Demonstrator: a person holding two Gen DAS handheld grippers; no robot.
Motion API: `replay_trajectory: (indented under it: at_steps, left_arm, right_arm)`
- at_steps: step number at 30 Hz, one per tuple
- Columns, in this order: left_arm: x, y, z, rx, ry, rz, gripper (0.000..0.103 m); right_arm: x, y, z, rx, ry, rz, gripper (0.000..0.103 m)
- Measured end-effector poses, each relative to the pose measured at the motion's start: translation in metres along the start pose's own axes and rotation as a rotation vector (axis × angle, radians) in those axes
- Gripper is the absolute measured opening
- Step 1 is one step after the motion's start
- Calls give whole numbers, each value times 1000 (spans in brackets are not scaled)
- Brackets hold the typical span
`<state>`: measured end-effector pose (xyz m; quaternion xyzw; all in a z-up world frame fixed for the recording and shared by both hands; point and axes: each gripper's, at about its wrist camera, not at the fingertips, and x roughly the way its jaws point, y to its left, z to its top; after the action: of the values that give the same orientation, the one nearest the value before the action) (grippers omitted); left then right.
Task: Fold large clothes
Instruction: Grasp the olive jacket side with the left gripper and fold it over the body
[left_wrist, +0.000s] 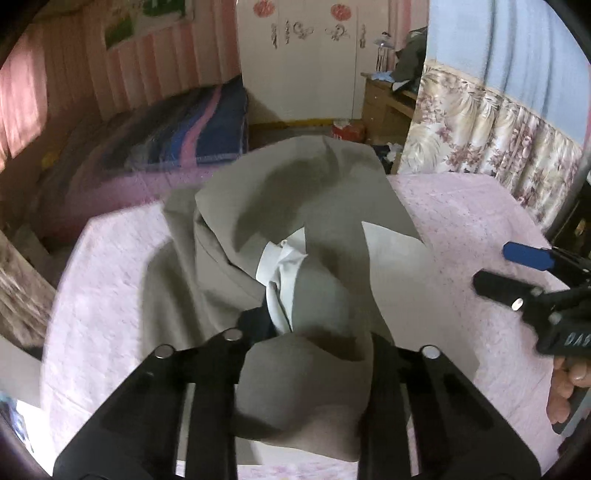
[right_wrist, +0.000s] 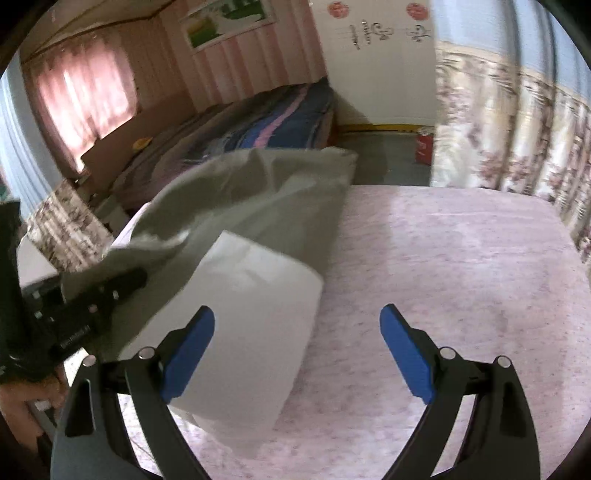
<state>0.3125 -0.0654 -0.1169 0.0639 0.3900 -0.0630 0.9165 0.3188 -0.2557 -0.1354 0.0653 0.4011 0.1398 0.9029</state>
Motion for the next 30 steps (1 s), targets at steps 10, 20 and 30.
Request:
replay_trajectory:
  at_steps: [10,20,30]
  left_arm:
    - [-32,108,-38,-114,-61,81,19]
    - [15,166,-122,-298,-84,63,83]
    - [3,173,-129,-317,-121,42,89]
  right_arm:
    - [35,70,-13,-121,42,66,92]
    - [61,88,-52,-223,-40,-3,101]
    - [57,91,-49,-191,-42,-21,101]
